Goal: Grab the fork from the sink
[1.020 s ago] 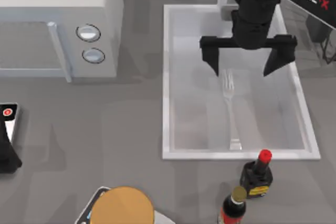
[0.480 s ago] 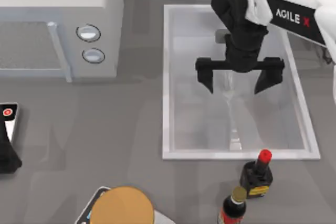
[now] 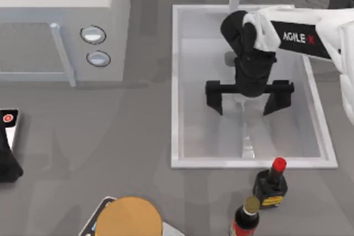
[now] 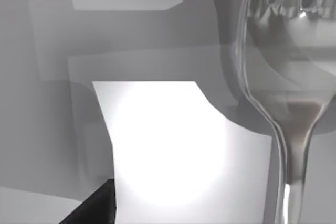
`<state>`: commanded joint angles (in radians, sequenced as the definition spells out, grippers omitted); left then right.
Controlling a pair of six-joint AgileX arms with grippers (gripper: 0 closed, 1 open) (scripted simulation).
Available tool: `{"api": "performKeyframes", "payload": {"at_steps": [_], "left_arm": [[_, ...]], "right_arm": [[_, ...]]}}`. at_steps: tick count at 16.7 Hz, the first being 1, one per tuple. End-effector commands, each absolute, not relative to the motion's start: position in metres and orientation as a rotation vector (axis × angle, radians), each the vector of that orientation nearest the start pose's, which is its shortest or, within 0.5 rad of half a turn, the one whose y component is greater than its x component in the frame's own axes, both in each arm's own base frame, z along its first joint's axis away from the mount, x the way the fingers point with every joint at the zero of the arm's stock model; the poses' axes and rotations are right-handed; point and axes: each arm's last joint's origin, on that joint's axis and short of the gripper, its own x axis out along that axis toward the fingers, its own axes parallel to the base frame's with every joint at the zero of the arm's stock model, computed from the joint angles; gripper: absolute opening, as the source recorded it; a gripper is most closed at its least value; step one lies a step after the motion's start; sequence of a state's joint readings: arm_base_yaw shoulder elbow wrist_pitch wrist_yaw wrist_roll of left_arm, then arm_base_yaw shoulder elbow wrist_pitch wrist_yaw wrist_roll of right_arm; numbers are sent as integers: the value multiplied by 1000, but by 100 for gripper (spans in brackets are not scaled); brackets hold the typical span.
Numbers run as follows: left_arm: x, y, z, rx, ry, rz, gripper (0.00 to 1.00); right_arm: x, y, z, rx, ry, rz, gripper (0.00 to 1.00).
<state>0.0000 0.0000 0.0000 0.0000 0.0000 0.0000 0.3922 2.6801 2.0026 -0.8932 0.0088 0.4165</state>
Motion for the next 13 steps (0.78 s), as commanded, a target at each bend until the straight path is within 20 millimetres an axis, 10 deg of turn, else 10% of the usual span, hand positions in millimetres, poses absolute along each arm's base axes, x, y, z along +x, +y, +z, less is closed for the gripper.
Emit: {"api": "performKeyframes", "payload": {"at_steps": [2, 13], "left_arm": [[106, -1, 160, 0, 0, 0, 100], [106, -1, 160, 0, 0, 0, 100]], "right_arm": [[451, 193, 11, 8, 1571, -8, 100], [451, 193, 11, 8, 1571, -8, 17]]}}
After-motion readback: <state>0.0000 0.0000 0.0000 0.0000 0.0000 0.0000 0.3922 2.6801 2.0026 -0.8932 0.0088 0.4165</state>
